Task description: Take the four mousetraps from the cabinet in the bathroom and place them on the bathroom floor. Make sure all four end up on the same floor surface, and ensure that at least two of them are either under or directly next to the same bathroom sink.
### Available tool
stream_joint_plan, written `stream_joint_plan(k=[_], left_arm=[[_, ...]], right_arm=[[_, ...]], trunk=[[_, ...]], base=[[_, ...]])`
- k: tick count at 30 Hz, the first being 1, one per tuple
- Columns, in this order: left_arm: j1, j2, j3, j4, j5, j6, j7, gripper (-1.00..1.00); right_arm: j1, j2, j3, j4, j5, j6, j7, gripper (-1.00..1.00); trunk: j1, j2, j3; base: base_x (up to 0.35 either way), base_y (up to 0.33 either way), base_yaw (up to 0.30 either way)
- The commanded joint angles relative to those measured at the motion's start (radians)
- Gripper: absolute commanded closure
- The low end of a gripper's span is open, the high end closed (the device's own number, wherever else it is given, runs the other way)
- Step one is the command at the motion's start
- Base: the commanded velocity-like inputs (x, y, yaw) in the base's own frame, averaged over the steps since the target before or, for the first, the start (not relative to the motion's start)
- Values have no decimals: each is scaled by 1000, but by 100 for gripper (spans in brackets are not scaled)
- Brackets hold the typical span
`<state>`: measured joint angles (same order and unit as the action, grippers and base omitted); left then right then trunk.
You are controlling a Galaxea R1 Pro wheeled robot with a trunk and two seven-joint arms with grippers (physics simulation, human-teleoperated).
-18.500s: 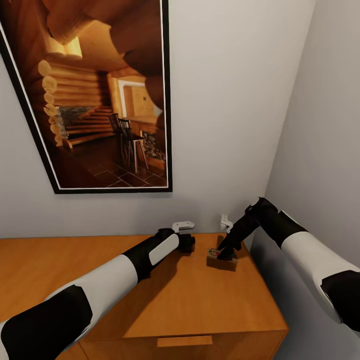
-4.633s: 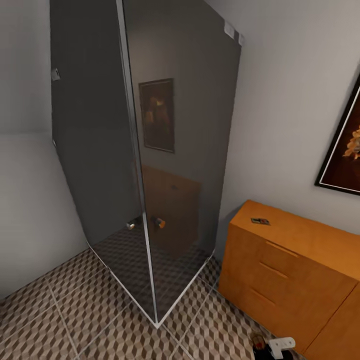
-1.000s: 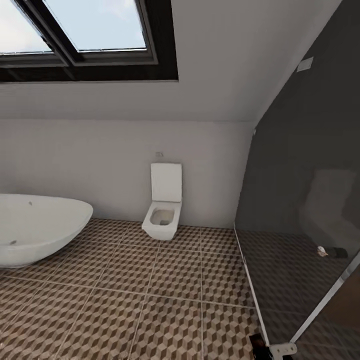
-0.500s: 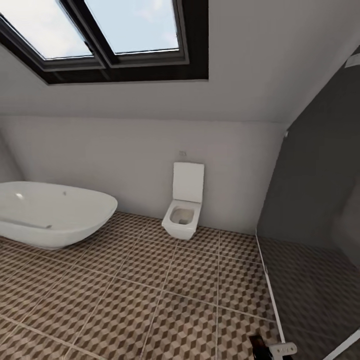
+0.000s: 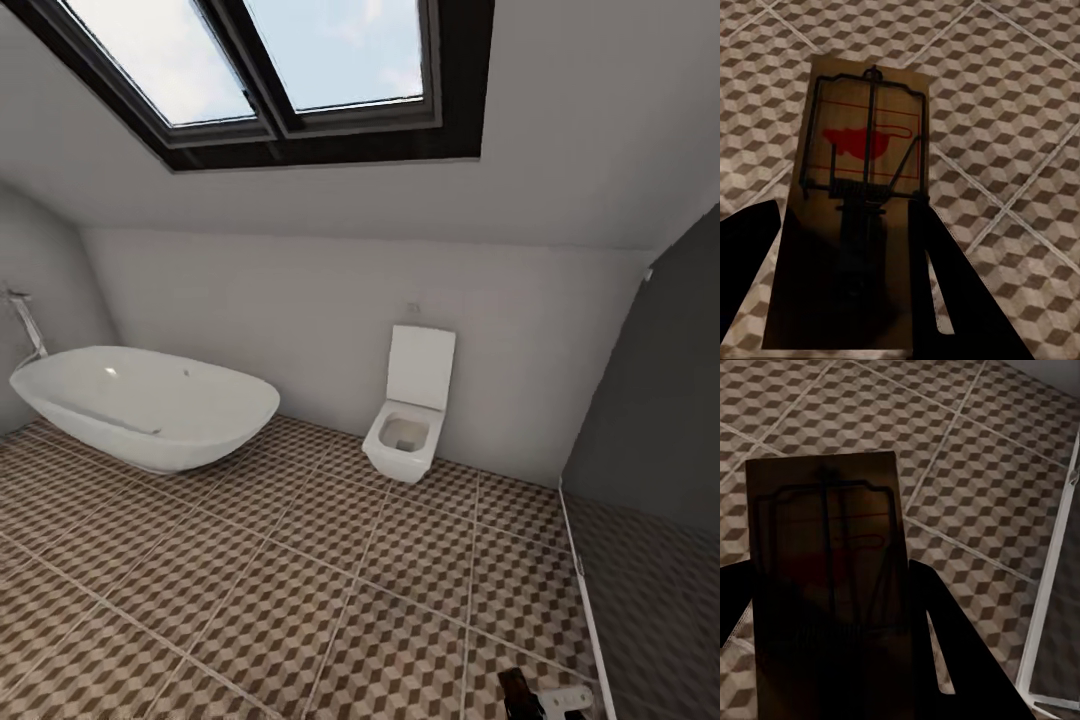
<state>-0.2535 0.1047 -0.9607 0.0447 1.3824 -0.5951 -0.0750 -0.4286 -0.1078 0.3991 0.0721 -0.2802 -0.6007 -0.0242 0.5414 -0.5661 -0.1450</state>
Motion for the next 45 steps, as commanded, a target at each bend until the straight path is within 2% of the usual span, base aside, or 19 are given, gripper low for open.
stream_joint_plan(k=[1,45], left_arm=[[-1,-1,-6,3,10,-2,-8,100],[-1,-2,-6,3,10,-4,-8,100]], right_arm=[[-1,0,9,3,-8,-5,1,100],[-1,0,9,3,-10,-5,1,100]], trunk=[[0,-2,-2],[0,-2,-2]], base=[[0,0,300],[0,0,300]])
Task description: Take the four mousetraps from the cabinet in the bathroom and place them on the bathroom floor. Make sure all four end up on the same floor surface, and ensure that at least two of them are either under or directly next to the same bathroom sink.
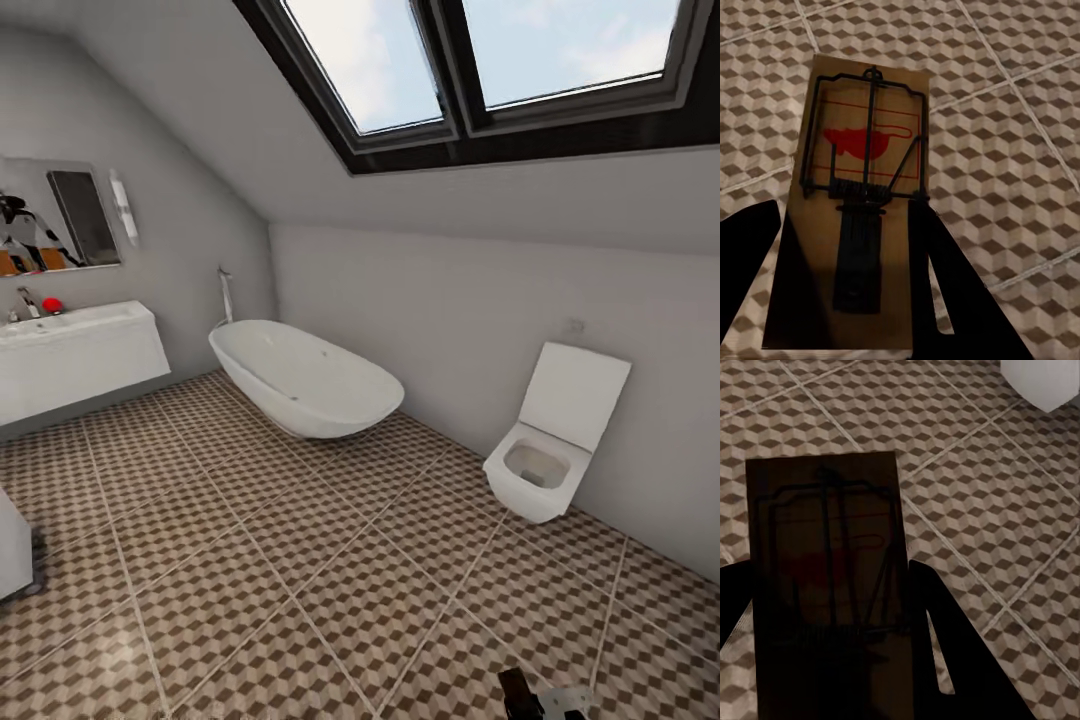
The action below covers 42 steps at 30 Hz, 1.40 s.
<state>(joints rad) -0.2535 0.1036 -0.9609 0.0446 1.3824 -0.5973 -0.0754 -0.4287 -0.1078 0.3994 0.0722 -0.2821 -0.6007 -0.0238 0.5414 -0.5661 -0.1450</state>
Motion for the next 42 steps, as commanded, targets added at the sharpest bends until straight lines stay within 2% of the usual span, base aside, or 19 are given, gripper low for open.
stream_joint_plan(k=[1,11,20,31,42], left_arm=[[-1,-1,-5,3,10,-4,-9,100],[-1,0,-5,3,9,-26,-12,100],[-1,1,-5,3,9,-24,-14,100],[-1,2,-4,3,9,-22,-14,100],[-1,2,-4,3,9,-22,-14,100]], right_arm=[[-1,0,9,3,-8,-5,1,100],[-1,0,9,3,-8,-5,1,100],[-1,1,9,3,-8,-5,1,100],[-1,2,8,3,-9,-6,0,100],[-1,3,9,3,-9,-5,-1,100]], trunk=[[0,-2,-2],[0,-2,-2],[0,-2,-2],[0,-2,-2],[0,-2,-2]], base=[[0,0,300],[37,0,300],[305,0,290],[323,0,47],[323,0,262]])
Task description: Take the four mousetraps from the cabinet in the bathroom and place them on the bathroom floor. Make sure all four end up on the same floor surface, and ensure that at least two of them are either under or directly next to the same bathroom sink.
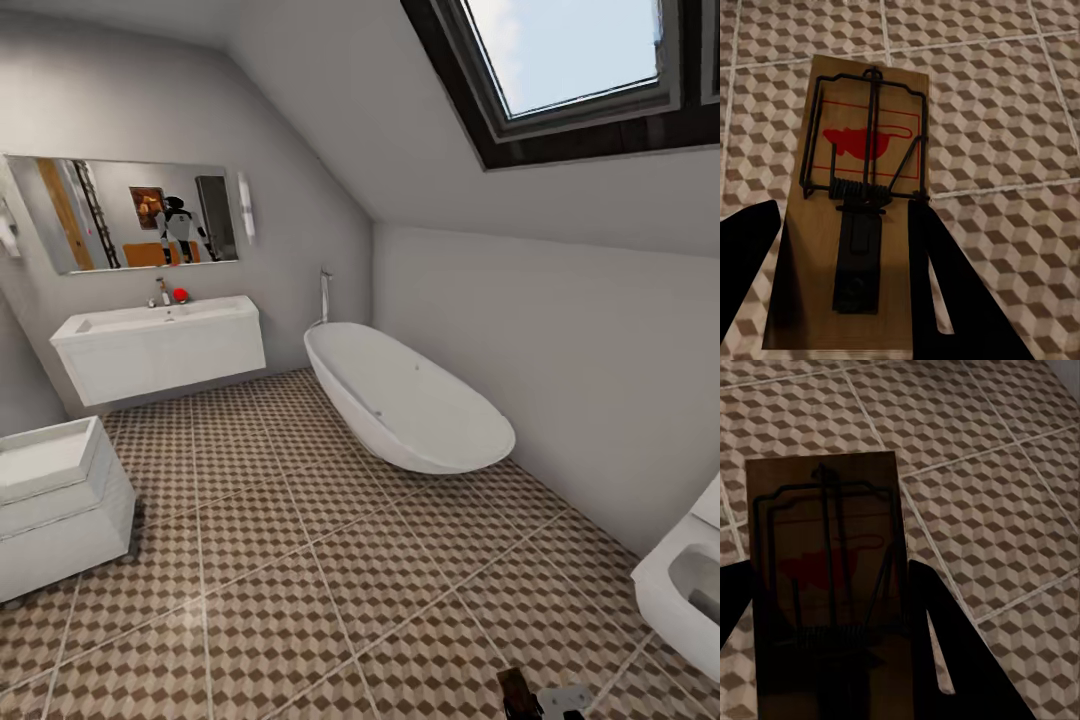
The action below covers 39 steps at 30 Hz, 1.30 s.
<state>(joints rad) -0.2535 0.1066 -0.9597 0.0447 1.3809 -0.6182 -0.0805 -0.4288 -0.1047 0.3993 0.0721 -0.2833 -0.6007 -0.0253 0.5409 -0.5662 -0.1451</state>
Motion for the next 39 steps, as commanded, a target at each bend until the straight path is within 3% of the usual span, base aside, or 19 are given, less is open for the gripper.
stream_joint_plan(k=[1,24,39], left_arm=[[-1,0,-5,3,10,-2,-8,100],[-1,5,-5,3,12,6,-5,100],[-1,4,-4,3,12,6,-1,100]], right_arm=[[-1,0,9,3,-8,-5,1,100],[-2,0,8,3,-8,-5,2,100],[-1,0,8,3,-8,-5,5,100]], trunk=[[1,-1,-2],[1,-1,-2],[1,-1,-2]], base=[[323,0,283],[326,0,281],[326,0,23]])
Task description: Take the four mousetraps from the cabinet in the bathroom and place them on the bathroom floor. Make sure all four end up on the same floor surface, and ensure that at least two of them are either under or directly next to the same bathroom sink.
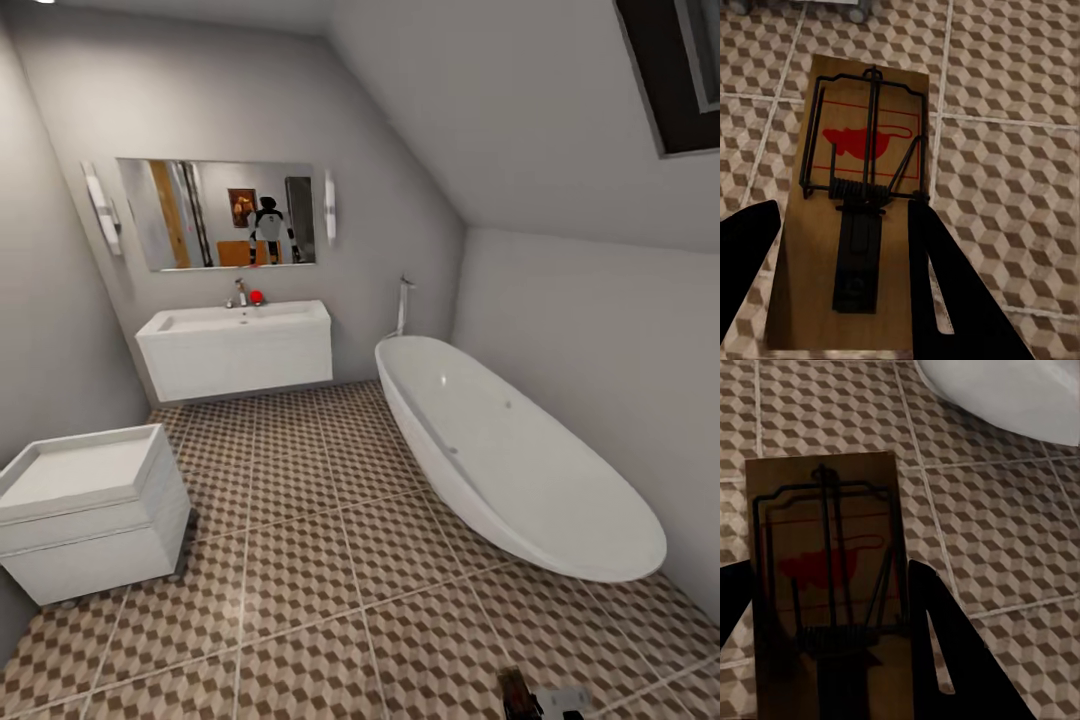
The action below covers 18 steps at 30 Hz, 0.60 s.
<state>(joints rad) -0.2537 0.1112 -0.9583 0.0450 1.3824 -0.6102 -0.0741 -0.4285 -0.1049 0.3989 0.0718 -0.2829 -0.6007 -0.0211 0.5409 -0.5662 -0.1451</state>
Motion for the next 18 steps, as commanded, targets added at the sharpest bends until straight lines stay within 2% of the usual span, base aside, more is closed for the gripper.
stream_joint_plan(k=[1,6,18], left_arm=[[-1,0,-6,3,10,-2,-8,100],[-1,-1,-5,3,10,-2,-8,100],[-1,1,-6,3,11,-2,-8,100]], right_arm=[[-1,1,9,3,-8,-5,1,100],[-1,1,9,3,-8,-5,-1,100],[-2,1,9,3,-8,-5,-2,100]], trunk=[[1,-1,-2],[1,-1,-2],[1,-1,-2]], base=[[326,0,7],[326,0,157],[326,0,260]])
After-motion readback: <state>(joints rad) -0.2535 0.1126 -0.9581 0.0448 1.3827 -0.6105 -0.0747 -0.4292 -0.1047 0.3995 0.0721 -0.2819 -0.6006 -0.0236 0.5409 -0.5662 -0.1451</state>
